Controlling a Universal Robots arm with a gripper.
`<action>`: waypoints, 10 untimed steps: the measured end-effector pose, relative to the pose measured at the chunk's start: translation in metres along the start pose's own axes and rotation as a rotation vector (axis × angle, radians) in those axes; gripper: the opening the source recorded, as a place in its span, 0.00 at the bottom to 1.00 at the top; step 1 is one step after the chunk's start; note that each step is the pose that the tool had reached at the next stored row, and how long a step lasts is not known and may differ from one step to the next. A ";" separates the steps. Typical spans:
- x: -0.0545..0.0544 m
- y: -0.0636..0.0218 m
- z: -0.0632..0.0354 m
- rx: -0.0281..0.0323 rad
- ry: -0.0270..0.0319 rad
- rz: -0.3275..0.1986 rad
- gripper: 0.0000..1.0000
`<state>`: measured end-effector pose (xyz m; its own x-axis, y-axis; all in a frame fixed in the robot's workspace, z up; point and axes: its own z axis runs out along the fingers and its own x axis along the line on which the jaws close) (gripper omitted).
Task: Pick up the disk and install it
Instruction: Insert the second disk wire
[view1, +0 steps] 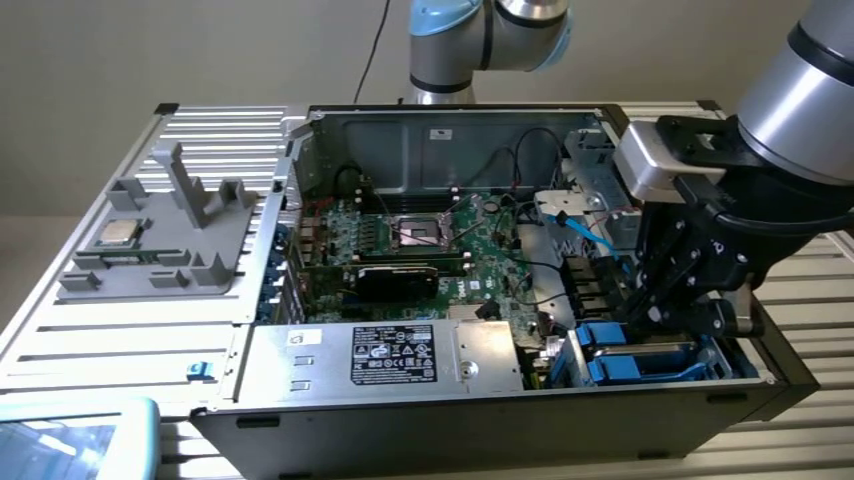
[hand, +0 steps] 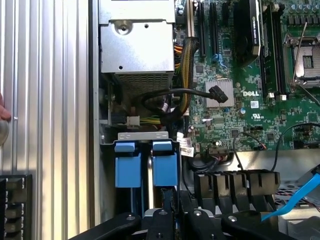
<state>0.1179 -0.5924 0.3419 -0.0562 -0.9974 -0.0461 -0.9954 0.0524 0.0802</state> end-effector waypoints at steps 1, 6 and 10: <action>0.000 0.0003 0.0004 0.0019 -0.0002 0.000 0.16; 0.000 0.0014 0.0023 0.0067 -0.0004 -0.001 0.16; 0.000 0.0015 0.0027 0.0109 -0.0007 -0.001 0.16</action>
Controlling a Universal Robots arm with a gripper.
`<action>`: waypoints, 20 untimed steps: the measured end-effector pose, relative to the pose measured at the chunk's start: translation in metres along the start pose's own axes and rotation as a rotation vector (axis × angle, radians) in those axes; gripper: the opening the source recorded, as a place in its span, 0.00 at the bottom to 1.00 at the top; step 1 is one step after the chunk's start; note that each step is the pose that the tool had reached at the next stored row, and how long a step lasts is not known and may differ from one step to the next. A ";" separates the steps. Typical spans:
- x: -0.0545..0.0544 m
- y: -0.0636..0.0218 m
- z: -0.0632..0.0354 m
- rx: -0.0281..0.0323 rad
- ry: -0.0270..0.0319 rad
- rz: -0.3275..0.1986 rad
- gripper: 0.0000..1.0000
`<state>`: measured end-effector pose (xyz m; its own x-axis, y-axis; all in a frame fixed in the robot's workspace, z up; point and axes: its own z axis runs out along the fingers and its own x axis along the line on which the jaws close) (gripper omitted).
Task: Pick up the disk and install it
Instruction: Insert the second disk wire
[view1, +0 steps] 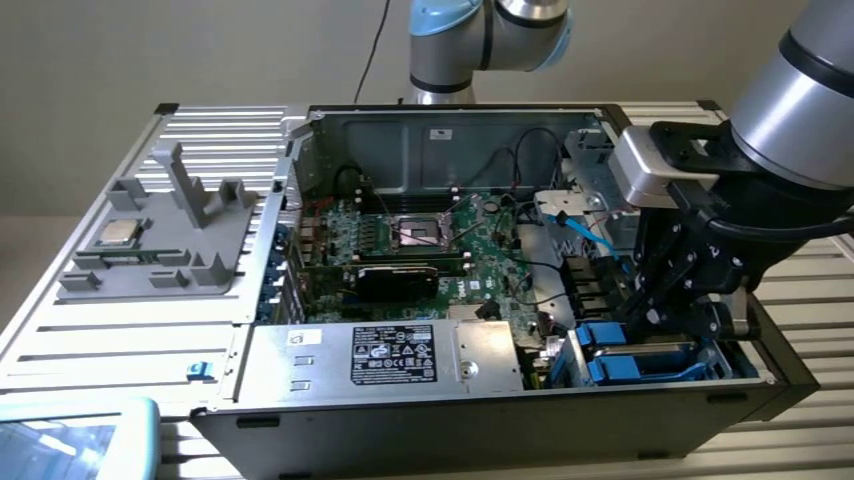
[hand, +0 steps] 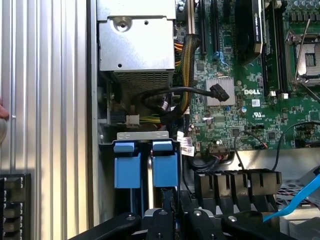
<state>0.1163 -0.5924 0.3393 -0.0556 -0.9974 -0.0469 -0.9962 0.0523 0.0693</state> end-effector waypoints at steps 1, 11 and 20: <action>0.000 0.0000 0.0000 0.0013 -0.0001 0.000 0.16; 0.000 0.0006 0.0020 0.0071 -0.0003 0.000 0.16; 0.000 0.0005 0.0037 0.0071 -0.0004 0.000 0.16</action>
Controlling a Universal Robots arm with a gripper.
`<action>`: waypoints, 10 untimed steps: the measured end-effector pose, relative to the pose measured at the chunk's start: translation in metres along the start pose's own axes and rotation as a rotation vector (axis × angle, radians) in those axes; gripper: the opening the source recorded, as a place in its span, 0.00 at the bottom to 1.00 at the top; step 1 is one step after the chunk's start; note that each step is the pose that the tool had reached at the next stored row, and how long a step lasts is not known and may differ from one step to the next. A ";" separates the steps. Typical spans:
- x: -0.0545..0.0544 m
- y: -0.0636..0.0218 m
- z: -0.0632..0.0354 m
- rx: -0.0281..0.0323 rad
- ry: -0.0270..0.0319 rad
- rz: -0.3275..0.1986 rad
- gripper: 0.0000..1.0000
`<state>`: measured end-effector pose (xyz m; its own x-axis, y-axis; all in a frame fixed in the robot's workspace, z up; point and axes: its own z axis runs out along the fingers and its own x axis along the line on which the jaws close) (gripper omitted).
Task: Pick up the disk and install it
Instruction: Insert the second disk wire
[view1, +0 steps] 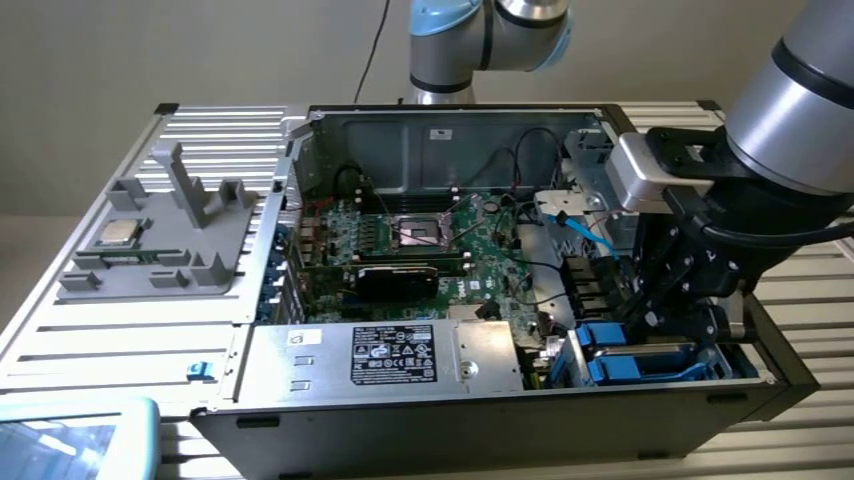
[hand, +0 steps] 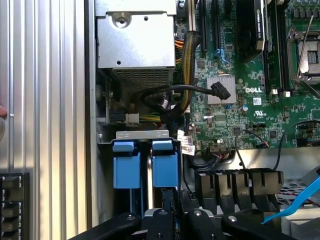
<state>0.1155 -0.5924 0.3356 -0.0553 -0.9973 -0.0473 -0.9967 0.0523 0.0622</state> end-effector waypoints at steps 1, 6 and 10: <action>0.000 0.0000 0.0001 0.0000 0.0001 0.000 0.16; 0.000 -0.0020 0.0004 -0.0001 -0.0002 0.000 0.16; 0.000 -0.0023 0.0010 0.0000 0.0002 0.000 0.16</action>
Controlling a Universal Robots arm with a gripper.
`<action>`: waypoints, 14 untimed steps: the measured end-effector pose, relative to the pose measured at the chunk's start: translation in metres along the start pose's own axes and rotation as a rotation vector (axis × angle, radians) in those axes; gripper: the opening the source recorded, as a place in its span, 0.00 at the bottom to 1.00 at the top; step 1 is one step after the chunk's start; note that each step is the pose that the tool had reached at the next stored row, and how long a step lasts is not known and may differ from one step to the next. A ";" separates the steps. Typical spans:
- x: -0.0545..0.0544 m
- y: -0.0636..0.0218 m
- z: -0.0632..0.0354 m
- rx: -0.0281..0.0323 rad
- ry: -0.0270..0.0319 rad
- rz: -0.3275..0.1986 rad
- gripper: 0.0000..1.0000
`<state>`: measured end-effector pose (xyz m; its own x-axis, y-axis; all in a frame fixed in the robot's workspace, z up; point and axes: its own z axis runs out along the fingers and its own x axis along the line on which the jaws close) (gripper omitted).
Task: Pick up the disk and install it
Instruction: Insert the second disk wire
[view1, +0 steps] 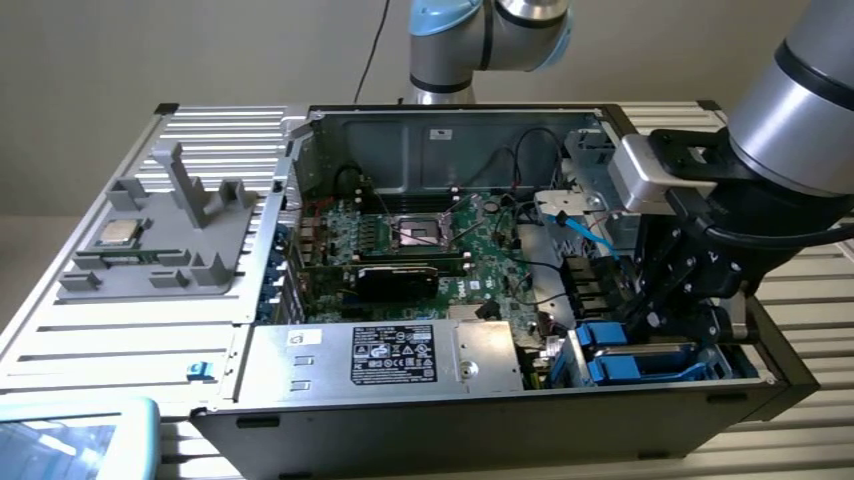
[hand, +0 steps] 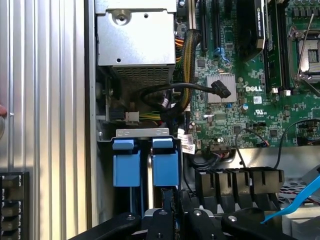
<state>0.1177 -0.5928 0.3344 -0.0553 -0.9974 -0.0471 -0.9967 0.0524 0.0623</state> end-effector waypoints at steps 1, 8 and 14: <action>0.000 0.0000 0.0004 0.0000 0.0001 0.000 0.16; 0.000 -0.0001 0.0013 0.0000 0.0000 0.000 0.16; 0.000 -0.0001 -0.0008 0.0001 -0.0006 0.000 0.30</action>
<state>0.1180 -0.5924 0.3353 -0.0551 -0.9973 -0.0477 -0.9967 0.0521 0.0622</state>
